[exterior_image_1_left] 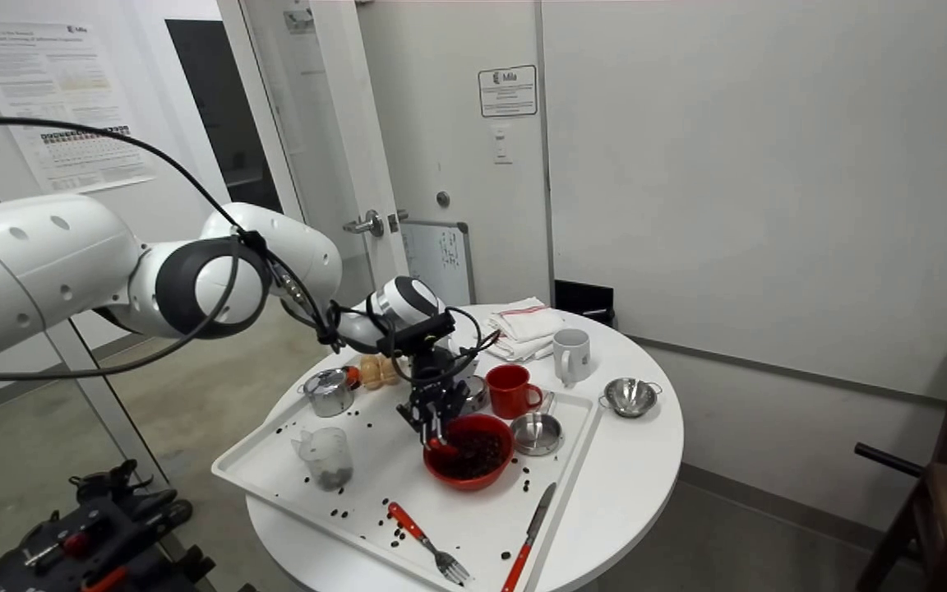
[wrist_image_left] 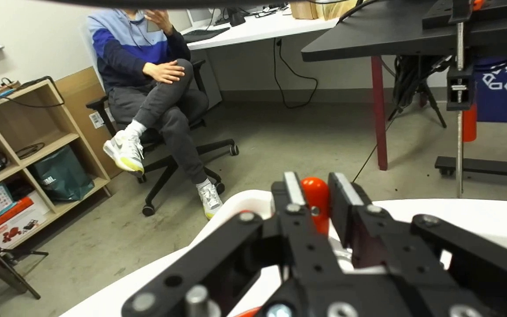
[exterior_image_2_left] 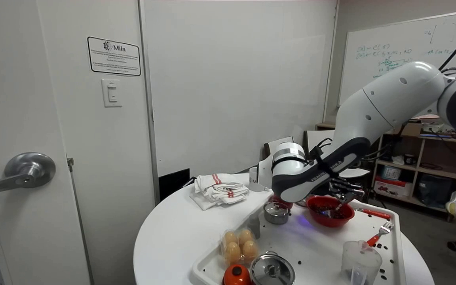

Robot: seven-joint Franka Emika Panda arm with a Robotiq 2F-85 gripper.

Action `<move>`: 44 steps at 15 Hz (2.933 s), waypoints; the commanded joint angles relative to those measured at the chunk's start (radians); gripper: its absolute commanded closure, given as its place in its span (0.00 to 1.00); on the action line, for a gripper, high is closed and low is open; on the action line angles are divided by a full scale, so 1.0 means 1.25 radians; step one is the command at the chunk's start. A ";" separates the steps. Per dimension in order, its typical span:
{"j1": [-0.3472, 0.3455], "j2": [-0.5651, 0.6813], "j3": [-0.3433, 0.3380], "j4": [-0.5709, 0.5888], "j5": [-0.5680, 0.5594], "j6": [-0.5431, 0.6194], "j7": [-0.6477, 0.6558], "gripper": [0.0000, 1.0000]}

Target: Use the spoon to mix the contents in the orange bowl

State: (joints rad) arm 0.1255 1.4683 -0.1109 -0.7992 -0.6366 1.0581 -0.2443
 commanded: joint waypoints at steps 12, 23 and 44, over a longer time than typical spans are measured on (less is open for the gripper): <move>-0.093 0.000 -0.026 0.004 -0.001 0.010 -0.036 0.92; -0.007 0.001 0.003 -0.007 -0.045 0.045 -0.141 0.92; -0.020 -0.003 -0.020 0.075 -0.021 0.015 -0.093 0.92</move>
State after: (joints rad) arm 0.0656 1.4640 -0.1402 -0.7099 -0.6689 1.0930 -0.3751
